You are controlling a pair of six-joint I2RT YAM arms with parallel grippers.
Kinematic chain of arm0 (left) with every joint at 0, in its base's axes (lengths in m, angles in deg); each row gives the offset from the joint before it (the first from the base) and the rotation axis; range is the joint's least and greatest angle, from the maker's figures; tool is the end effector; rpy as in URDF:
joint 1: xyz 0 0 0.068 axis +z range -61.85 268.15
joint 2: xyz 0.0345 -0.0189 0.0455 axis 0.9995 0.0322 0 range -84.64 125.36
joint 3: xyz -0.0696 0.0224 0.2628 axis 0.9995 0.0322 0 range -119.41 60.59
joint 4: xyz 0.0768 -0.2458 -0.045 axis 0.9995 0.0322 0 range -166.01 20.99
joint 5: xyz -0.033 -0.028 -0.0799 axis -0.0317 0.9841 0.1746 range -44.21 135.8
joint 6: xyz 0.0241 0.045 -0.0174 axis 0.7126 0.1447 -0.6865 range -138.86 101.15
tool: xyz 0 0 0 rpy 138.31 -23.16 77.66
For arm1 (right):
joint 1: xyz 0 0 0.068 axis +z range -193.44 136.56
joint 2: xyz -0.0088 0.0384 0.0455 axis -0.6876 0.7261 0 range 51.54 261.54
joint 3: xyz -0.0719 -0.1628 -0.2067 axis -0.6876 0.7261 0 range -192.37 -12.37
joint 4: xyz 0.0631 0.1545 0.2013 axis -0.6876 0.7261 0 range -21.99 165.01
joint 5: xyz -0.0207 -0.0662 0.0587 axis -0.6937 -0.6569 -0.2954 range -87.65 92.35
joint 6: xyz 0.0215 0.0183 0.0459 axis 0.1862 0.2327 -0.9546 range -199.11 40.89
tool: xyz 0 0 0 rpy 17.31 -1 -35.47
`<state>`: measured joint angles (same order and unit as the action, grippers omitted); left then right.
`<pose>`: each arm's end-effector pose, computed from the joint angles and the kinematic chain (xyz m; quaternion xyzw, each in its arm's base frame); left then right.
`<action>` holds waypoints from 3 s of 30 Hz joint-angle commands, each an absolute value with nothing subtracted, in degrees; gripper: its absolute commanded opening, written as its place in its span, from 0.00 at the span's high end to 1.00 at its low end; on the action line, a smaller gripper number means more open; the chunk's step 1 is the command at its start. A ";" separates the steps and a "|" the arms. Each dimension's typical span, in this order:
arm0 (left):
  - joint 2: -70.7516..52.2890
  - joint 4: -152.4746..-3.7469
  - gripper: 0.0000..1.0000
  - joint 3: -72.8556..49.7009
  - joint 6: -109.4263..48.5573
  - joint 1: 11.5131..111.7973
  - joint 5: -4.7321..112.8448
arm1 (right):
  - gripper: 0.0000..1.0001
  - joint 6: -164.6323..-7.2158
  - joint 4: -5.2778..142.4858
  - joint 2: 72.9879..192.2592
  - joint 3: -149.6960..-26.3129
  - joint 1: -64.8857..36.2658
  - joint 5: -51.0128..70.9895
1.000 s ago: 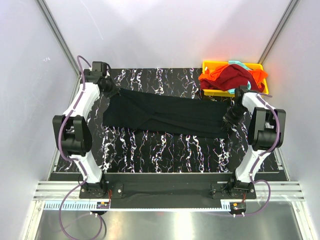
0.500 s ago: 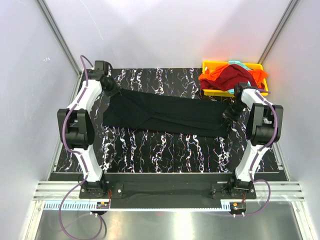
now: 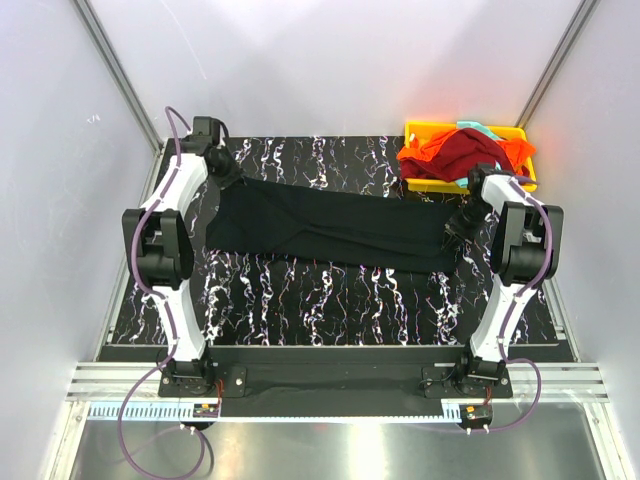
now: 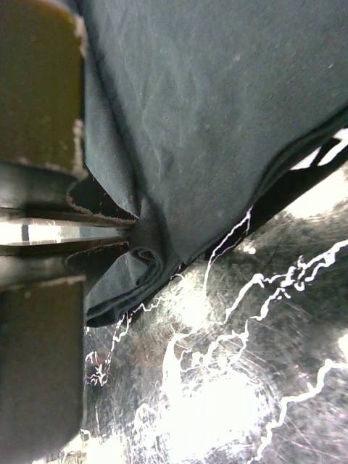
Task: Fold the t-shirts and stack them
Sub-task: Fold the tshirt
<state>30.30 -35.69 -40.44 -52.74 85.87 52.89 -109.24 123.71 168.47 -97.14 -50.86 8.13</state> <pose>0.4469 -0.0223 0.2635 -0.2403 0.9191 -0.1512 0.2732 0.3803 -0.0458 0.1600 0.3205 0.9457 0.0531 0.0084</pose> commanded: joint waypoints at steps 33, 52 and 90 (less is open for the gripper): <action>41.31 -37.86 0.95 -52.26 -51.99 86.31 54.32 | 0.54 -105.83 126.89 170.55 -105.62 -52.93 8.42; 8.98 -37.86 0.65 -22.57 -43.90 86.13 53.79 | 0.28 -103.01 120.76 158.33 -104.22 -33.37 9.99; 11.07 -50.96 0.71 -10.51 -54.19 85.96 74.10 | 0.94 -121.38 94.39 182.15 -117.32 -8.46 12.90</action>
<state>10.58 -47.89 -6.94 -53.42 86.02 71.75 -119.10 98.79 182.50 -116.99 -8.67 12.52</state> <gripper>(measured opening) 0.300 0.065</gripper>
